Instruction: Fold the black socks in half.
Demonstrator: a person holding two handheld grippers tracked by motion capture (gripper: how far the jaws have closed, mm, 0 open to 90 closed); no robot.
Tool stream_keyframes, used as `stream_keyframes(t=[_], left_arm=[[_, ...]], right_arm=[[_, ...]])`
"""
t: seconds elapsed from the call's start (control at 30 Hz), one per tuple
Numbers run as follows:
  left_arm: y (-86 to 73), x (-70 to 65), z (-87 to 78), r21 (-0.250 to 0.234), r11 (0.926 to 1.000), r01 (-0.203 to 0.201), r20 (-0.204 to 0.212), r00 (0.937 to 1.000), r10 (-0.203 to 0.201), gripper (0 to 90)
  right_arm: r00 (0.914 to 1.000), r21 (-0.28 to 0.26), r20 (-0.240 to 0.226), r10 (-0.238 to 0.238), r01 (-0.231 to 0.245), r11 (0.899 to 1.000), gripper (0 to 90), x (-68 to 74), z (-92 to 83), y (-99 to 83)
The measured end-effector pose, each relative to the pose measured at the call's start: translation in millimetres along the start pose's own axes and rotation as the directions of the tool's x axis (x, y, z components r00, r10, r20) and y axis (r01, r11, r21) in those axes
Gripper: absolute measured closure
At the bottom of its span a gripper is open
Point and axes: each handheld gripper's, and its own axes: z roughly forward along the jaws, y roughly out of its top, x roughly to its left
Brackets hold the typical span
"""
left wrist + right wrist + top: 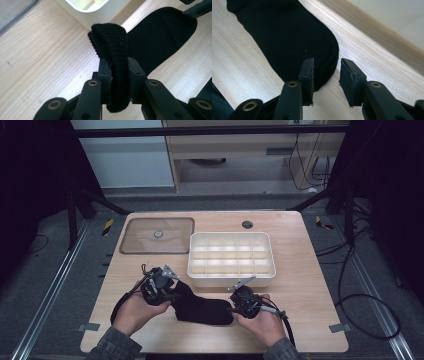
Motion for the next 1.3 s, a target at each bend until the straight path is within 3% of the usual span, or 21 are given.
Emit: stream_keyframes(t=[0.13,0.23,0.5,0.6,0.67,0.77,1.03,1.3], left_arm=[[-3.3,2.8,-0.9,0.001,1.0000,0.006,-0.003,1.0000,-0.006,75.8],[-4.6,4.7,-0.4,0.001,1.0000,0.009,-0.001,1.0000,-0.009,75.8],[-7.2,7.9,2.6,-0.001,0.9999,0.017,0.007,0.9998,-0.017,75.7],[-8.6,9.7,4.8,-0.004,0.9997,0.025,0.012,0.9996,-0.025,75.7],[-9.4,10.9,4.8,-0.015,0.9993,0.034,0.016,0.9993,-0.034,75.7],[-9.5,10.5,3.5,-0.036,0.9985,0.043,0.028,0.9987,-0.042,75.5],[1.9,-6.6,7.7,-0.044,0.9990,0.013,0.059,0.9982,-0.010,74.7],[4.3,-12.8,12.9,-0.048,0.9988,0.011,0.071,0.9974,-0.007,74.7]], right_arm=[[1.0000,0.016,-0.002,-0.007,0.007,1.000,74.2,-2.8,10.1,3.4],[0.9999,0.026,-0.004,-0.016,0.016,1.000,74.5,-2.8,14.7,4.8],[1.0000,0.032,0.007,0.000,0.000,0.999,65.4,-6.2,26.3,9.4],[1.0000,0.035,-0.006,-0.007,0.007,0.999,70.0,-5.4,28.1,10.5],[0.9998,0.040,-0.019,-0.008,0.009,0.999,78.0,-4.3,27.9,10.5],[0.9993,0.043,-0.030,-0.021,0.022,0.999,80.0,-3.8,27.8,9.9],[0.9988,0.058,-0.046,-0.018,0.021,0.998,81.5,2.5,26.5,9.0],[0.9970,0.057,-0.076,-0.019,0.023,0.998,82.8,5.4,25.3,8.5]])
